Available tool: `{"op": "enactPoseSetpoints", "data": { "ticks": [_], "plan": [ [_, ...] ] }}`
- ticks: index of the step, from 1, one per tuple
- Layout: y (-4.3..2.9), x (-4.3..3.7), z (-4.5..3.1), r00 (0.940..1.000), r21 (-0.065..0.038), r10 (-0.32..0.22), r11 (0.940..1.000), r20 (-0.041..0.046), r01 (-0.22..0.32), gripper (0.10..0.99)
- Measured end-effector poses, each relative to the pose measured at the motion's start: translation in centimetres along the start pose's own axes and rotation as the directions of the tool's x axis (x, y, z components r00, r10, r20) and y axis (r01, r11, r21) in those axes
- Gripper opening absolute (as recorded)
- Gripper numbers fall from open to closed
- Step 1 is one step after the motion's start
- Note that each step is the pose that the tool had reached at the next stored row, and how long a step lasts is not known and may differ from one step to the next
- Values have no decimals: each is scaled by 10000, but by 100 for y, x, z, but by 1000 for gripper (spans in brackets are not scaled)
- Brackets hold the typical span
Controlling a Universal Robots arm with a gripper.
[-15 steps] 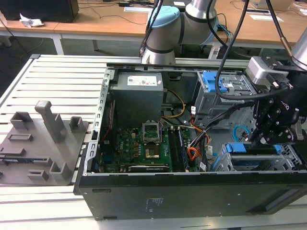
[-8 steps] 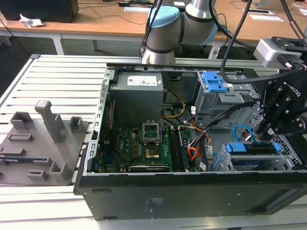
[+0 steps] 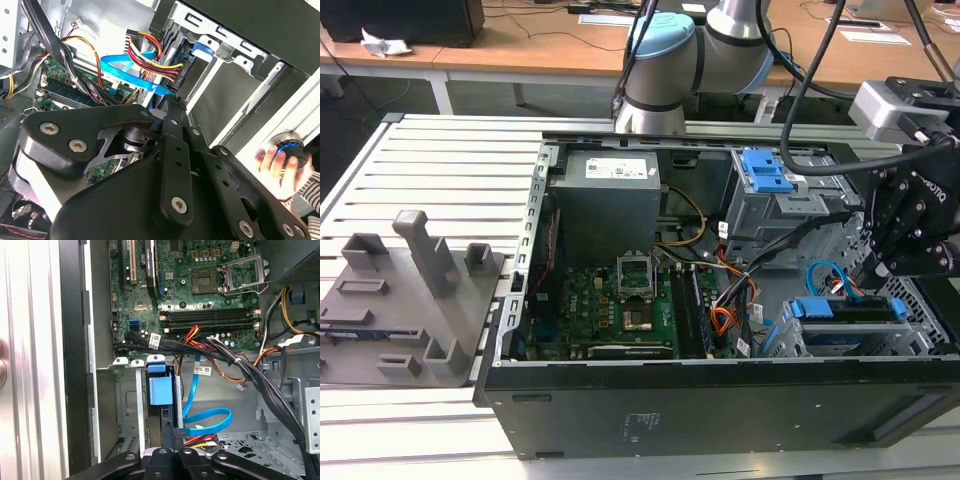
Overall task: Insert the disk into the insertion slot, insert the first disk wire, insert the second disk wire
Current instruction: 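Insert the second disk wire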
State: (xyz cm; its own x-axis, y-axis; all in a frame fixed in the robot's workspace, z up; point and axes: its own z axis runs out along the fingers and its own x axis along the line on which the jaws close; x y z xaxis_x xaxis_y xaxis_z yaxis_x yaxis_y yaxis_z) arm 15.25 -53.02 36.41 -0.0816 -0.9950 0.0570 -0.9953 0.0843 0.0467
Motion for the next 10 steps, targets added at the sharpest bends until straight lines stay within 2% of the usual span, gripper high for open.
{"op": "enactPoseSetpoints", "data": {
  "ticks": [5,10],
  "plan": [
    [-31,-4,12,10000,-11,-1,10000,6,1,106],
    [-37,-9,116,10000,-13,-1,10000,3,1,106]
  ]
}}
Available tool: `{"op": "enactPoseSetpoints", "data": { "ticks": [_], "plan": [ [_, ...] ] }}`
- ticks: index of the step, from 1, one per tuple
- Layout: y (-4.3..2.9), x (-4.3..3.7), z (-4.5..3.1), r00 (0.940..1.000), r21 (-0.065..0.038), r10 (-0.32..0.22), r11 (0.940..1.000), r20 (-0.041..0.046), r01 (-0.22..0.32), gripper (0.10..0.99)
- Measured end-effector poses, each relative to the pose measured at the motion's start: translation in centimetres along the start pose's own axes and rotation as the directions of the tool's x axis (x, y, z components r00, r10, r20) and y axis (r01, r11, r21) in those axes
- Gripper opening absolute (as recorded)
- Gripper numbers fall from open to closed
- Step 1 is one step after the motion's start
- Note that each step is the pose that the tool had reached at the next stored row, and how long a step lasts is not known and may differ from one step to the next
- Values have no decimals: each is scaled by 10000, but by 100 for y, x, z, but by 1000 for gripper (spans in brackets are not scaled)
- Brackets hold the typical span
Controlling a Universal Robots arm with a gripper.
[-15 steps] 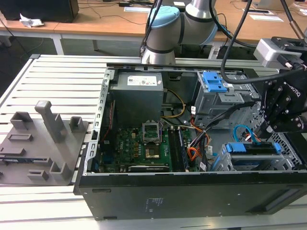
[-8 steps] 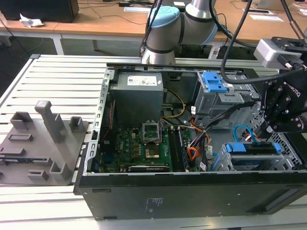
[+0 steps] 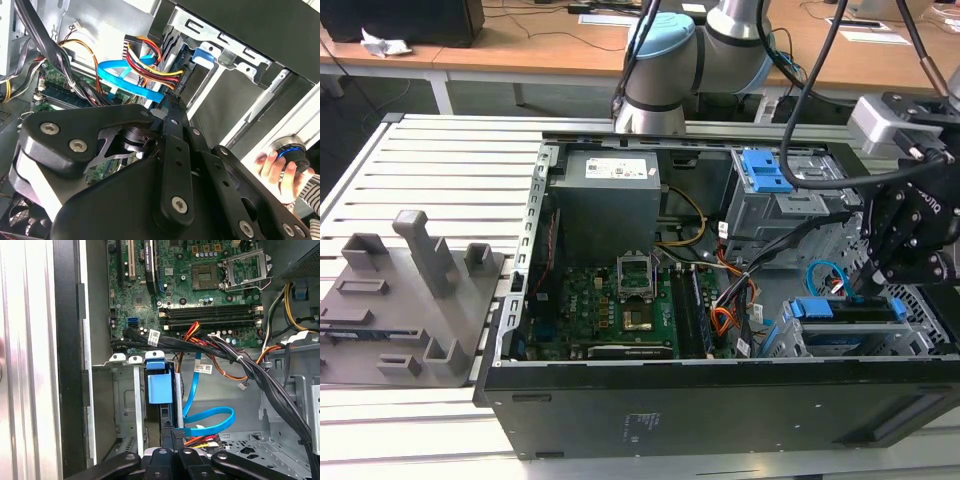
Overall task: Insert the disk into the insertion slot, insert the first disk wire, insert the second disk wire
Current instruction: 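Insert the second disk wire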
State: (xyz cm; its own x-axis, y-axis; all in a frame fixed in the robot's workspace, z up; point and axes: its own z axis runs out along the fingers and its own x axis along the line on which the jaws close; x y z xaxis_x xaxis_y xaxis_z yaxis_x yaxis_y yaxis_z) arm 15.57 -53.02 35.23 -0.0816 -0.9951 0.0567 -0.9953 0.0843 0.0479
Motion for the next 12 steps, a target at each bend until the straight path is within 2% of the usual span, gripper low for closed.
{"op": "enactPoseSetpoints", "data": {
  "ticks": [12],
  "plan": [
    [-7,-7,124,10000,1,-1,10000,-2,1,106]
  ]
}}
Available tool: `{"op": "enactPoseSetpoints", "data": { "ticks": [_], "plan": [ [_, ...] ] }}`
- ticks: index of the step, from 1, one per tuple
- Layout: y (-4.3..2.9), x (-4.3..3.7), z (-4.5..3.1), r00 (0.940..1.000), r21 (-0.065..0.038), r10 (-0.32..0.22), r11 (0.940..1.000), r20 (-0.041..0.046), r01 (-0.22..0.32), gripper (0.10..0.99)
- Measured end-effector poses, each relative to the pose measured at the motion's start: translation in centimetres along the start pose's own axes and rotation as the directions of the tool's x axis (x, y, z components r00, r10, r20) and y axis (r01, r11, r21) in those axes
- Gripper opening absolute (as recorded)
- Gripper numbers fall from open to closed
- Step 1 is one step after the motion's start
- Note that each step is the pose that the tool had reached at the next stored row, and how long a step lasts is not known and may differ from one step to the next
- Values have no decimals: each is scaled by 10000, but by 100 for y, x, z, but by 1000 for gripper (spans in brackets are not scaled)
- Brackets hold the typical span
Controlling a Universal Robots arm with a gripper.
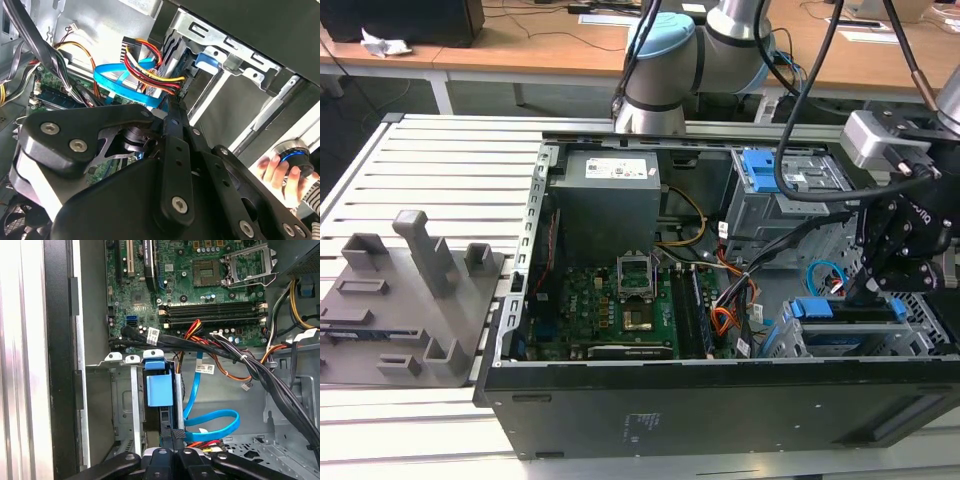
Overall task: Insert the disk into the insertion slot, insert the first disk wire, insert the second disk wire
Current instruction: 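Insert the second disk wire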
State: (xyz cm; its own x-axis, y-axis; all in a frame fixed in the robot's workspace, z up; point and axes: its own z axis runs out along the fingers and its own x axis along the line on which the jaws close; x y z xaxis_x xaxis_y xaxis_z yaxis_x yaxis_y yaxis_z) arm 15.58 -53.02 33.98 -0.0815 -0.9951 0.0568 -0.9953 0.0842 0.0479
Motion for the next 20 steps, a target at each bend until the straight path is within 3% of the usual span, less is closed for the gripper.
{"op": "enactPoseSetpoints", "data": {
  "ticks": [4,5,7,9,20],
  "plan": [
    [2,0,-19,10000,-1,0,10000,22,0,106],
    [5,4,-77,10000,-1,0,10000,17,0,106],
    [16,11,-289,10000,1,3,10000,-17,-3,106],
    [20,15,-382,10000,2,2,10000,-23,-2,106],
    [20,15,-391,10000,2,2,10000,-24,-2,106]
  ]
}}
